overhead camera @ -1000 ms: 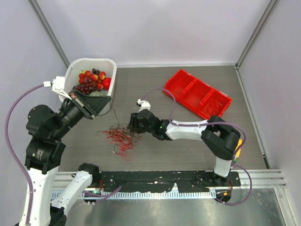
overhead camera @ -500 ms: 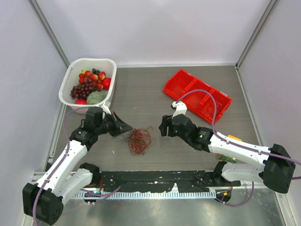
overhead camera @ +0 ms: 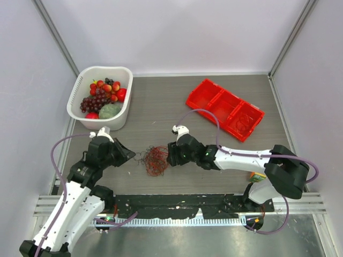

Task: Untangle the cables
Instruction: Untie the cable.

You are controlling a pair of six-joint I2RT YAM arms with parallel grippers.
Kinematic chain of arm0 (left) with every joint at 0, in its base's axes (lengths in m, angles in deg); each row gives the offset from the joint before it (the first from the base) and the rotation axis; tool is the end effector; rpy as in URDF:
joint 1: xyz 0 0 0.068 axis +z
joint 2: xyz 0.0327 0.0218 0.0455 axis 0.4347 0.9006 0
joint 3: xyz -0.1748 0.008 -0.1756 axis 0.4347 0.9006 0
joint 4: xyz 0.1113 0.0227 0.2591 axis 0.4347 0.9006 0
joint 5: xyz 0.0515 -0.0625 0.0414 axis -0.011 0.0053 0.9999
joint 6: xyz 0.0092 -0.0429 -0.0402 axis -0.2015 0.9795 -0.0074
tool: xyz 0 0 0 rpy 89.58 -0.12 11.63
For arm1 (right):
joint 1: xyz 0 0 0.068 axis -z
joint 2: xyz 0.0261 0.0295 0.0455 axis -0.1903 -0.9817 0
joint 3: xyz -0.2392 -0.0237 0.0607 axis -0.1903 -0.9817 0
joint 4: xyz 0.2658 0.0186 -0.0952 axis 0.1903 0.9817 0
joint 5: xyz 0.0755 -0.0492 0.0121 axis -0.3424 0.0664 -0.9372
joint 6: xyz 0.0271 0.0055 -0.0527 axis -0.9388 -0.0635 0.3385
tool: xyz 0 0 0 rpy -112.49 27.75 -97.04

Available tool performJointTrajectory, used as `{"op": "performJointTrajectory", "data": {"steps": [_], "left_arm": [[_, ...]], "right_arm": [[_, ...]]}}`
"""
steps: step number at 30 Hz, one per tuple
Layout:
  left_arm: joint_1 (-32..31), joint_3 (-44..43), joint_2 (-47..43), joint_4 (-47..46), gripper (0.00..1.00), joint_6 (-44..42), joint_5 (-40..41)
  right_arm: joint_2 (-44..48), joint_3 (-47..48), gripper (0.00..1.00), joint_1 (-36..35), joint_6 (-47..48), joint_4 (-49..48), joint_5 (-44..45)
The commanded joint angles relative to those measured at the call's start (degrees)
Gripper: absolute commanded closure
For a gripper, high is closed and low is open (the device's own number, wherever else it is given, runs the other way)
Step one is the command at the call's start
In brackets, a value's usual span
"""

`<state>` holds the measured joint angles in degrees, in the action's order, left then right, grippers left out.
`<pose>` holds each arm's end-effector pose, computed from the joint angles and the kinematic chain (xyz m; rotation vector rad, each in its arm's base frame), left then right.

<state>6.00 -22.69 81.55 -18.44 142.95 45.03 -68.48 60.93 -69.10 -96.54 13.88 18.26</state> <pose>0.1687 -0.0667 0.2286 -0.6206 2.3114 -0.7962 0.1728 0.2719 0.1434 -0.5231 2.3473 0.6900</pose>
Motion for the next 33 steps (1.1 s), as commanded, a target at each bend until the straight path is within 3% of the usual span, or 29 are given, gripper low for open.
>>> {"op": "performJointTrajectory", "data": {"steps": [1, 3, 5, 7, 11, 14, 19, 26, 30, 33], "left_arm": [[-0.01, -4.38, -0.91, 6.51, 0.70, -2.14, 7.05], [-0.01, -6.05, -0.29, 7.67, 0.40, -2.76, 9.42], [-0.01, -6.40, 0.49, 4.61, 0.26, -3.99, 7.84], [-0.01, -7.10, 2.68, 2.06, 0.20, -4.43, 2.67], [-0.01, -7.11, 9.27, -6.11, 0.18, -4.96, -7.52], [-0.27, -8.07, 15.16, -8.68, 0.16, -5.74, -10.09], [-3.95, -10.53, 22.37, -9.47, 0.24, -8.91, -3.16], [-14.06, -11.24, 34.33, -12.63, 0.24, -9.71, 2.72], [-15.74, -7.12, 34.08, -17.02, 0.35, -6.64, 5.81], [-15.74, -4.04, 31.45, -19.31, 0.36, -4.88, 7.04]], "right_arm": [[1.06, 3.91, 0.43, 0.21, -1.01, -3.12, 6.23], [1.94, 4.34, 0.43, 0.21, 1.27, -3.56, 6.67], [1.94, 6.26, 0.43, 0.47, 4.52, -1.82, 6.93], [1.77, 8.64, 0.43, 0.82, 8.73, 1.61, 7.72], [1.42, 11.63, 0.43, 3.01, 13.05, 2.06, -3.41], [-2.78, 13.83, 0.45, 4.16, 13.49, 2.76, -6.86], [-10.61, 14.63, 0.63, 4.17, 14.37, -0.30, -11.61], [-13.26, 13.84, 0.67, 3.46, 14.46, -3.30, -11.17], [-14.93, 12.43, 0.70, 3.20, 14.37, -5.14, -11.61], [-15.90, 12.08, 0.76, 3.20, 14.37, -6.28, -11.87]]}}
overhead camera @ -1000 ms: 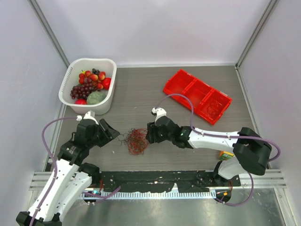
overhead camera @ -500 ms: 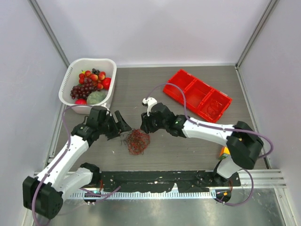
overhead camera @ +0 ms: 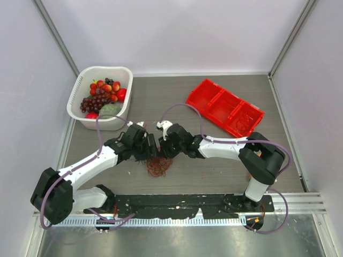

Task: Untangle the cables
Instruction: Untie the cable.

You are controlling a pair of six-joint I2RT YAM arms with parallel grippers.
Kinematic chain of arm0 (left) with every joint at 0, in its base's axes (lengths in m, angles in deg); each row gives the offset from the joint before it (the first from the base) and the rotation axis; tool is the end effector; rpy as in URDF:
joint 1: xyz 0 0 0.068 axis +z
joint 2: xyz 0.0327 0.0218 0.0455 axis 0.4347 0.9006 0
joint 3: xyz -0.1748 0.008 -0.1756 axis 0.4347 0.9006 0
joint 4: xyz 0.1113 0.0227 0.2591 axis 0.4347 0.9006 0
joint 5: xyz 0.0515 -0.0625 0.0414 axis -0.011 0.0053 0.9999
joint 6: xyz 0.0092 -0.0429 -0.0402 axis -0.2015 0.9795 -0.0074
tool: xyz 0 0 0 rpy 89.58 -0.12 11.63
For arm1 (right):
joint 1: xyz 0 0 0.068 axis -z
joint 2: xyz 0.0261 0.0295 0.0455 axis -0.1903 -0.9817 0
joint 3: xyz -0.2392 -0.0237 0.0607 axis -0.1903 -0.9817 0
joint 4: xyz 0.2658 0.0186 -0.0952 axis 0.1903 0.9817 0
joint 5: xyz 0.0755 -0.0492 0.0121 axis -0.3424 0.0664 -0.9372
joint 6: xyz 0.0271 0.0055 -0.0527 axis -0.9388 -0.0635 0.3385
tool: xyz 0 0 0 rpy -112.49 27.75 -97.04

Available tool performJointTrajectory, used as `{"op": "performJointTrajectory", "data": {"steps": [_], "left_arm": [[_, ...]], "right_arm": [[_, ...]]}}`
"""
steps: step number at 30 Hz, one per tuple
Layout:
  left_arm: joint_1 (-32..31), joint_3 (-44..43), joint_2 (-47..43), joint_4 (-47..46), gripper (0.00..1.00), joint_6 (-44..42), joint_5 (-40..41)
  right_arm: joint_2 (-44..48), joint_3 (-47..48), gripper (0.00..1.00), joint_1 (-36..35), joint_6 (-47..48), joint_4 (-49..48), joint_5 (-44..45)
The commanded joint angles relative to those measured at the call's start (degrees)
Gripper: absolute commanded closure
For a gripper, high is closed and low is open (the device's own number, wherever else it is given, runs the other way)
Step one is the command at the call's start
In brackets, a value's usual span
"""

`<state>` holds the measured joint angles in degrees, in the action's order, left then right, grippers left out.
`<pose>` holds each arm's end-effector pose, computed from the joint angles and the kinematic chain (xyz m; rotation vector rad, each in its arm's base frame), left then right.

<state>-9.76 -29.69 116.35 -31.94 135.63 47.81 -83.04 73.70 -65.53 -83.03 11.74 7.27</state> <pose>0.2151 -0.1581 0.1654 -0.2071 2.6378 -0.6453 0.2154 0.3116 0.1360 -0.8267 2.2708 0.7546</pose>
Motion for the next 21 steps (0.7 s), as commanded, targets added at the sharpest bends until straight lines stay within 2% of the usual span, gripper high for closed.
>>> {"op": "performJointTrajectory", "data": {"steps": [1, 4, 5, 8, 13, 14, 16, 21], "left_arm": [[-0.07, 3.57, -3.88, -6.16, 0.33, 2.71, 4.27], [0.02, 4.37, -3.89, -5.90, 0.27, 2.54, 6.46], [0.02, 4.37, -3.28, -5.55, 0.26, 2.37, 6.64], [0.02, 4.98, -0.38, -6.68, 0.27, 1.66, 7.34], [0.11, 4.37, 9.46, -7.83, 0.34, 0.25, 8.48], [0.11, 4.54, 10.69, -7.74, 0.36, 0.43, 9.53], [0.02, 5.59, 11.14, -8.53, 0.41, 1.48, 11.21], [0.02, 8.93, 8.16, -10.20, 0.42, 2.45, 12.70]], "right_arm": [[-1.52, -0.68, 0.80, -0.37, 0.95, -4.23, -0.97], [-1.26, -0.68, 0.85, -0.37, 0.77, -3.89, -0.45], [-0.56, -0.68, 0.90, -0.37, 0.51, -3.71, -0.35], [2.78, -0.86, 0.99, -0.54, -0.80, -1.26, 0.78], [15.69, -1.39, 0.99, -0.54, -5.72, 0.42, -0.53], [19.89, -0.17, 0.99, -0.54, -5.99, 3.90, 0.25], [25.61, 3.08, 0.99, -0.54, -5.47, 8.67, 4.03], [34.77, 17.91, 0.99, -0.37, -2.48, 20.27, 16.67]]}}
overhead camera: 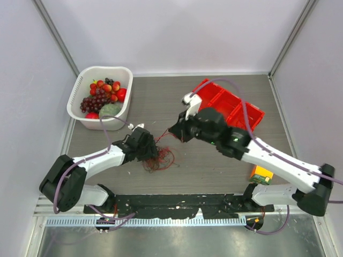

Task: Untangle the cables
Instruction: Untie the cable.

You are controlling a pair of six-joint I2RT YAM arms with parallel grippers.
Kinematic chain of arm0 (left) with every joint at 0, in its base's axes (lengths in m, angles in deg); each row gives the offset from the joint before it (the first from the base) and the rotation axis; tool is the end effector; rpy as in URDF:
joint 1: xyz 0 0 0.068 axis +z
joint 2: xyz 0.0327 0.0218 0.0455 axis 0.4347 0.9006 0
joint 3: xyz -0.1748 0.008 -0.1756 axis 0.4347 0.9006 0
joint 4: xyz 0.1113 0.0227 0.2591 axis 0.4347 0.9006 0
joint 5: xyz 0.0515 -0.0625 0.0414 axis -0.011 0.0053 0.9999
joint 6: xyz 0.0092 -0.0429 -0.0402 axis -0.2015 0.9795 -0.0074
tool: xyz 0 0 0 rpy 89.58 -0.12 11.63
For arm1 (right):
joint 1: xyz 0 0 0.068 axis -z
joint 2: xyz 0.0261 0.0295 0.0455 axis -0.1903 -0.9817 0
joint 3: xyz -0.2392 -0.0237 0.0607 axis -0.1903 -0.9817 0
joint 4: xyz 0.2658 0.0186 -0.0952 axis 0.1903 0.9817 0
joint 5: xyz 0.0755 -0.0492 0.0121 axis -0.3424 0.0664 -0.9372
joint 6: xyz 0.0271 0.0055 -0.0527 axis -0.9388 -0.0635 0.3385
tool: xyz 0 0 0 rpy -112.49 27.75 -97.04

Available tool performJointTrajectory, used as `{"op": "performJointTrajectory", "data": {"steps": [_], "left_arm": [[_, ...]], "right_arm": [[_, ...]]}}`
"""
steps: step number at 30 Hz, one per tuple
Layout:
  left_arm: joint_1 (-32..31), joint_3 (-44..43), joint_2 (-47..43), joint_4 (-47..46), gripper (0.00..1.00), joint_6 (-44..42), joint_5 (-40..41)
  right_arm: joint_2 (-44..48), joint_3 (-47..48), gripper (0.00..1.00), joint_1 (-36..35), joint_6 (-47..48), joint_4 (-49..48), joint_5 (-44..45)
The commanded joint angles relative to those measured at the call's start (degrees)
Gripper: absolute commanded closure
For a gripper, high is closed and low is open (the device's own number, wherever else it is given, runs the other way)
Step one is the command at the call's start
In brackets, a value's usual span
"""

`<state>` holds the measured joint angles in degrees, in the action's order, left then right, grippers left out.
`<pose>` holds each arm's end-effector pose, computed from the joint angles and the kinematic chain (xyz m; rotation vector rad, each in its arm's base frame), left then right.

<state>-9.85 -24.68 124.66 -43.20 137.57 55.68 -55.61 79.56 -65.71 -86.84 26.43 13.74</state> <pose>0.2226 -0.1566 0.1142 -0.3045 2.6069 -0.4812 0.1858 0.2633 0.3095 -0.5981 1.9872 0.8514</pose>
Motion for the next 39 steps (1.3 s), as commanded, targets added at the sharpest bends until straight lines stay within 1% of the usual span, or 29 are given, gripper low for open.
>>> {"op": "performJointTrajectory", "data": {"steps": [1, 4, 6, 9, 12, 15, 20, 23, 27, 32, 35, 36, 37, 38, 39], "left_arm": [[0.11, 4.11, -0.41, 1.23, 0.41, 0.51, 5.27], [0.20, 4.46, -0.59, 1.76, 0.42, 0.33, 5.54], [0.28, 4.90, -0.85, 1.76, 0.42, 0.33, 5.63], [0.20, 5.69, -1.99, 1.76, 0.43, 0.77, 5.89], [0.20, 6.31, -4.19, 2.37, 0.42, 0.86, 6.59], [0.46, 6.39, -5.86, 3.69, 0.41, 0.60, 7.56], [1.42, 6.04, -6.83, 5.00, 0.41, -0.37, 7.92], [2.39, 5.78, -7.36, 5.71, 0.41, -0.72, 8.00], [2.92, 5.96, -8.59, 6.24, 0.39, -0.99, 8.18], [3.45, 5.25, -10.25, 7.47, 0.38, -1.51, 7.74], [3.62, 4.38, -12.19, 9.04, 0.36, -1.52, 8.18], [3.62, 3.94, -12.89, 9.83, 0.34, -1.60, 8.09], [3.62, 3.06, -13.85, 10.63, 0.30, -1.78, 7.83], [3.62, 2.36, -14.82, 11.68, 0.26, -2.04, 7.57], [3.71, 1.65, -16.22, 12.64, 0.22, -2.30, 7.30]], "right_arm": [[9.09, 13.92, 0.99, -0.19, 2.28, 6.47, 11.10], [11.22, 23.74, 0.99, -0.19, 4.22, 8.76, 15.05], [12.44, 28.59, 0.99, -0.28, 5.98, 8.59, 16.72], [12.98, 32.30, 0.99, -0.19, 8.96, 9.37, 20.32], [12.71, 36.42, 0.99, -0.19, 11.42, 12.18, 24.36], [14.29, 39.59, 0.99, -0.19, 12.75, 11.58, 23.59], [14.65, 51.96, 0.99, -0.19, 14.59, 10.53, 20.34], [15.79, 55.59, 0.99, -0.19, 15.30, 8.51, 18.67], [19.12, 53.67, 0.99, -0.19, 18.28, 6.05, 22.09], [20.27, 49.89, 0.99, -0.10, 20.40, 5.51, 25.60], [20.53, 42.43, 0.99, -0.28, 19.53, 7.79, 27.18], [20.62, 37.98, 0.99, -0.28, 19.17, 8.41, 28.84], [21.41, 35.76, 0.99, -0.28, 18.30, 8.67, 29.29], [21.85, 30.60, 0.99, -0.19, 17.59, 8.94, 29.91], [22.90, 27.94, 0.99, -0.28, 16.89, 9.20, 31.31]]}}
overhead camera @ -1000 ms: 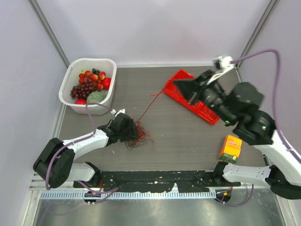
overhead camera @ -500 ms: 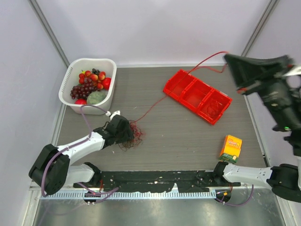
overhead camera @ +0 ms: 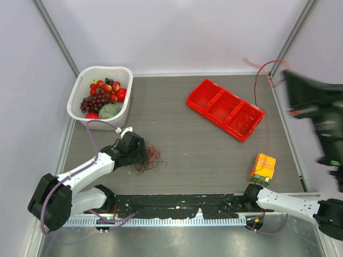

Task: Untangle the cables
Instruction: Untie the cable.

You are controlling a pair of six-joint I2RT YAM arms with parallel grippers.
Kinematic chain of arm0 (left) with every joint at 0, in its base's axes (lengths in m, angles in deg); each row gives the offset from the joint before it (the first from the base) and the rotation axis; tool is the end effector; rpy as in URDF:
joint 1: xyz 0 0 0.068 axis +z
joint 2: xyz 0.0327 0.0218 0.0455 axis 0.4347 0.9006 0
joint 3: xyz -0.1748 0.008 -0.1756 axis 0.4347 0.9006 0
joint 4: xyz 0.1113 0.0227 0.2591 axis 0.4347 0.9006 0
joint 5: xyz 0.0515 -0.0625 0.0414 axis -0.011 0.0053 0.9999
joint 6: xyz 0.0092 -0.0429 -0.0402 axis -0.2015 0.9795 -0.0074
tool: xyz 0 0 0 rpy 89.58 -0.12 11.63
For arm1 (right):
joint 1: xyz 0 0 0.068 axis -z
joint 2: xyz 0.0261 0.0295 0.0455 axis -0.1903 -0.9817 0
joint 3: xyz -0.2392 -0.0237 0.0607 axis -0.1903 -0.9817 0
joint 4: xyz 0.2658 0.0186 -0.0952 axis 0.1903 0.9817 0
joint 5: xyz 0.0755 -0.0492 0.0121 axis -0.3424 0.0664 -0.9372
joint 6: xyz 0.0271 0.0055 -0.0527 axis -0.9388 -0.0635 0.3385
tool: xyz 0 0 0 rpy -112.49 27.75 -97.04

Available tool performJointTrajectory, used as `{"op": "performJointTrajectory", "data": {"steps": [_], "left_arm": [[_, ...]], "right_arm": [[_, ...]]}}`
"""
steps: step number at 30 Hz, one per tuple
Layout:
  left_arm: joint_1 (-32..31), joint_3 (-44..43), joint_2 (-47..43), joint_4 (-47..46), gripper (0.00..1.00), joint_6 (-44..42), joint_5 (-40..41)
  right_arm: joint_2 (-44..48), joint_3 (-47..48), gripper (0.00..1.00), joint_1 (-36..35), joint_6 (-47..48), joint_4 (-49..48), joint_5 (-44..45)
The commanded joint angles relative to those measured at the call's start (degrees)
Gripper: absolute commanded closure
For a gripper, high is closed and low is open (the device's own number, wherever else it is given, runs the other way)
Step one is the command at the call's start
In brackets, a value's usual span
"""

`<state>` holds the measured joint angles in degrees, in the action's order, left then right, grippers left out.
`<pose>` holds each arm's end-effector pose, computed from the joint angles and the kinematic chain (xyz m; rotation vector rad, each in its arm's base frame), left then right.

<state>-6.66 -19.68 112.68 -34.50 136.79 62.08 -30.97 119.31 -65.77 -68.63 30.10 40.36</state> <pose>0.2033 -0.1207 0.1268 -0.3949 2.5601 -0.3140 0.0422 0.0262 0.6080 -0.0037 1.0133 0.7167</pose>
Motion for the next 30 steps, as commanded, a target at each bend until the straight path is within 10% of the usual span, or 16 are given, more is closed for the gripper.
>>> {"op": "performJointTrajectory", "data": {"steps": [1, 11, 25, 30], "left_arm": [[0.52, -3.88, -5.82, 4.74, 0.18, -1.95, 0.37], [0.43, -17.23, -19.28, 16.16, 0.00, -8.81, -3.94], [0.43, -22.61, -27.11, 20.31, 0.02, -9.52, -1.91], [0.52, -21.82, -27.11, 20.65, 0.02, -8.29, -4.46]], "right_arm": [[-1.03, -15.41, 0.99, -0.13, -1.93, 5.97, 5.66], [1.27, -25.48, 0.99, -0.13, -3.43, 8.60, 13.93], [-8.40, -14.93, 0.99, -0.13, -13.10, 2.55, -17.43], [-8.93, -15.88, 0.99, -0.13, -11.61, 1.93, -12.36]]}}
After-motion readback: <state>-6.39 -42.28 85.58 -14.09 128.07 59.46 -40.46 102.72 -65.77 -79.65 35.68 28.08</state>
